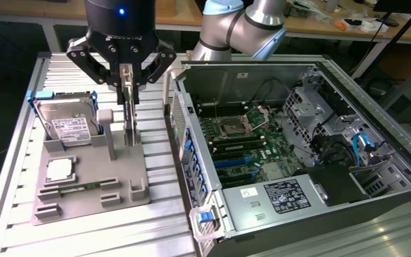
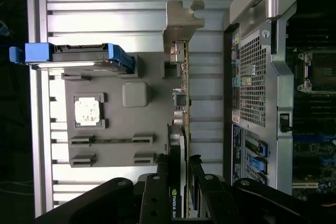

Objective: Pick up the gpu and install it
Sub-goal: 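Pick up the gpu and move the gpu toward the slot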

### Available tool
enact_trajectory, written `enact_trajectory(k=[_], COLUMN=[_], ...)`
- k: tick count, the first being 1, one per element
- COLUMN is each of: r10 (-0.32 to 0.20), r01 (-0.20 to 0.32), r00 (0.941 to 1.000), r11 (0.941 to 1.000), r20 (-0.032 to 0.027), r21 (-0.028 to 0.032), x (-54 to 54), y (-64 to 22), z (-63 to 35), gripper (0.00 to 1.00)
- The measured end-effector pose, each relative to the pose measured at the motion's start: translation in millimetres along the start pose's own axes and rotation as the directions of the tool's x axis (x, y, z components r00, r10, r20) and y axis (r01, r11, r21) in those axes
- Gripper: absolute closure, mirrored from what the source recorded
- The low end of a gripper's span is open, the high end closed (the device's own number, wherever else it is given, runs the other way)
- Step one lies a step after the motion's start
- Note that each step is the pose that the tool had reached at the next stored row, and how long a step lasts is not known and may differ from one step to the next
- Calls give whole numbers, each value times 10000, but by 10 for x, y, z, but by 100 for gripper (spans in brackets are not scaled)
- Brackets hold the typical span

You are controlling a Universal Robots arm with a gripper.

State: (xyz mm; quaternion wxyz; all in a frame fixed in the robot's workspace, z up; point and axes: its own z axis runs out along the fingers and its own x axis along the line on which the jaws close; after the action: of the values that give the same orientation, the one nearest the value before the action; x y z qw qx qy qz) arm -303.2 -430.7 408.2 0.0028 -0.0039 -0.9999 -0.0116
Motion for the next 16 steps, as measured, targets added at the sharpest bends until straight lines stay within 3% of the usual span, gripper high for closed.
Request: enact_trajectory(k=[16], r10=[-1], r01=[1], r00=[10000], r11=[10000], r20=[1], r21=[0], x=[2], y=[9], z=[-393], gripper=[73])
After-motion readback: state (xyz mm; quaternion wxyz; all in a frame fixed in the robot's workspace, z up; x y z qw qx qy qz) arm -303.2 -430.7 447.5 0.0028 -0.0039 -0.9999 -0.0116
